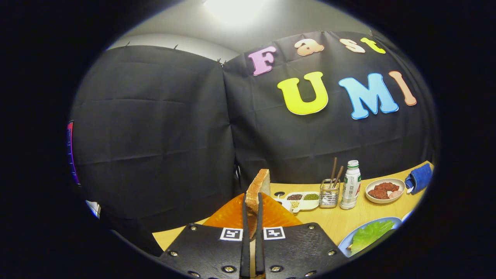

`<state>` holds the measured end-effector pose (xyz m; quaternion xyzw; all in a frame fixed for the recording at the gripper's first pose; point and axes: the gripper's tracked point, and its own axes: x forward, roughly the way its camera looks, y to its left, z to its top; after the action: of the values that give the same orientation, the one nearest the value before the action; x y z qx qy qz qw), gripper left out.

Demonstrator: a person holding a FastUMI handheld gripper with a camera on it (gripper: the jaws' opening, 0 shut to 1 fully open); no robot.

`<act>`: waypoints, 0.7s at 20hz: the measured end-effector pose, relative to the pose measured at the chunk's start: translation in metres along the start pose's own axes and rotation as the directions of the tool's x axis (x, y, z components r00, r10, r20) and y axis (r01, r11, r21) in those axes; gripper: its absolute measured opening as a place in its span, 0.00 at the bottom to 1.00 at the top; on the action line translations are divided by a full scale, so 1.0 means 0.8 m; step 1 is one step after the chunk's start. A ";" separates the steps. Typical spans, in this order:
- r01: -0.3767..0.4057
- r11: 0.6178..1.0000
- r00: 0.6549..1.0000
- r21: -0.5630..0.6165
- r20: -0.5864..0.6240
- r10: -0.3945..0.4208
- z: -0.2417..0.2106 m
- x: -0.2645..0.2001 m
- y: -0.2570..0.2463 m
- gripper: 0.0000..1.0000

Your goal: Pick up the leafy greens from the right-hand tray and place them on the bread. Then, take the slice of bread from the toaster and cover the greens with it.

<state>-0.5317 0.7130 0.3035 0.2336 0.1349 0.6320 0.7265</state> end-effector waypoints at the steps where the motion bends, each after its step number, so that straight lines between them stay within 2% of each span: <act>1: -0.005 1.000 1.000 0.009 0.019 0.004 0.012 -0.006 0.000 0.05; 7: 0.037 0.999 0.996 -0.019 0.078 -0.036 0.051 -0.043 -0.041 0.05; 14: 0.164 0.984 0.984 -0.070 0.084 -0.158 0.059 -0.089 -0.131 0.05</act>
<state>-0.4307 0.6256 0.2835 0.2185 0.1006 0.5663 0.7883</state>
